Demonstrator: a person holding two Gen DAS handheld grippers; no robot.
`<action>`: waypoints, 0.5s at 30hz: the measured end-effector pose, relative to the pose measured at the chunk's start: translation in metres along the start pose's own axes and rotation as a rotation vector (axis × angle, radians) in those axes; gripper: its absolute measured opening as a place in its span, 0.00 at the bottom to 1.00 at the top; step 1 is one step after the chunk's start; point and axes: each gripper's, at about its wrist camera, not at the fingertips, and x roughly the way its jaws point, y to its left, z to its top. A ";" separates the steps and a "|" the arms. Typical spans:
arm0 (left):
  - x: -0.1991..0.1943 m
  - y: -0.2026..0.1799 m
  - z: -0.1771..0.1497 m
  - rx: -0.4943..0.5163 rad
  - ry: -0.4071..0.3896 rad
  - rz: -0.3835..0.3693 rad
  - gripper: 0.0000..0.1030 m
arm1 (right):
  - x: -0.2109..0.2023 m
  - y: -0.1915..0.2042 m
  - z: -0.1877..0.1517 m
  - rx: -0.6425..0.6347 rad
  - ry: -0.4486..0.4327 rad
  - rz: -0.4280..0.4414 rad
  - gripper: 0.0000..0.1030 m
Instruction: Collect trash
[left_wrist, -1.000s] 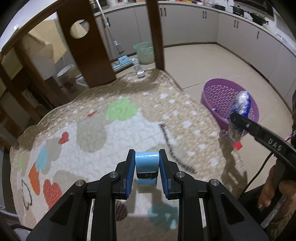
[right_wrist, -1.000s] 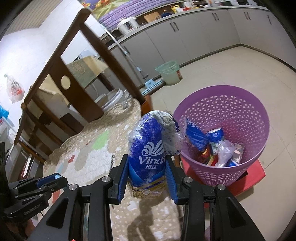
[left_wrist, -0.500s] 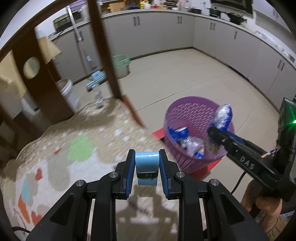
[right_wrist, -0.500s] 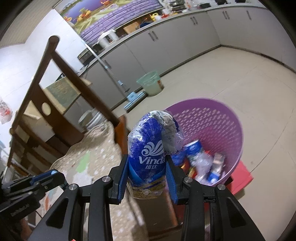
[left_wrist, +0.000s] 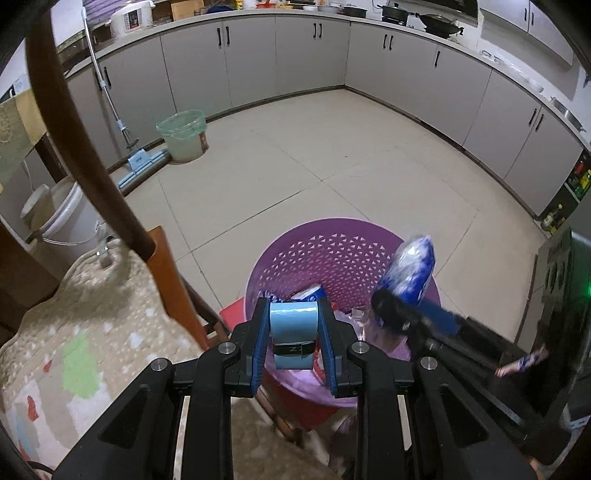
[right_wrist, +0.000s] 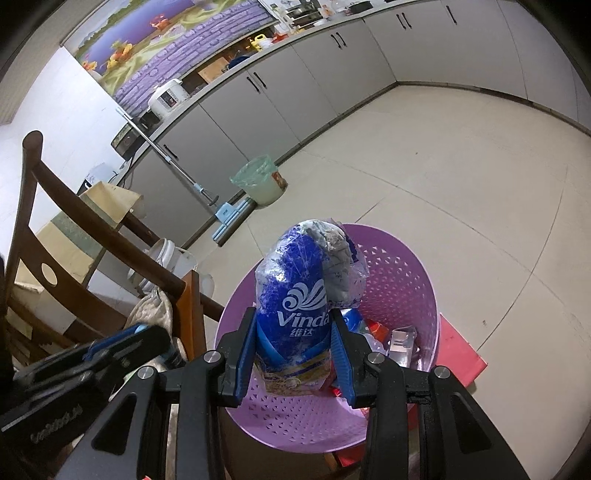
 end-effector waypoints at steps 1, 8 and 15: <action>0.001 0.001 0.001 -0.003 -0.001 -0.002 0.24 | 0.001 0.000 -0.001 -0.001 0.004 -0.001 0.39; -0.001 0.017 0.001 -0.074 -0.023 -0.021 0.55 | 0.004 -0.011 0.002 0.048 0.001 -0.013 0.46; -0.020 0.020 -0.014 -0.079 -0.025 0.000 0.56 | 0.003 -0.012 0.002 0.051 -0.004 -0.020 0.48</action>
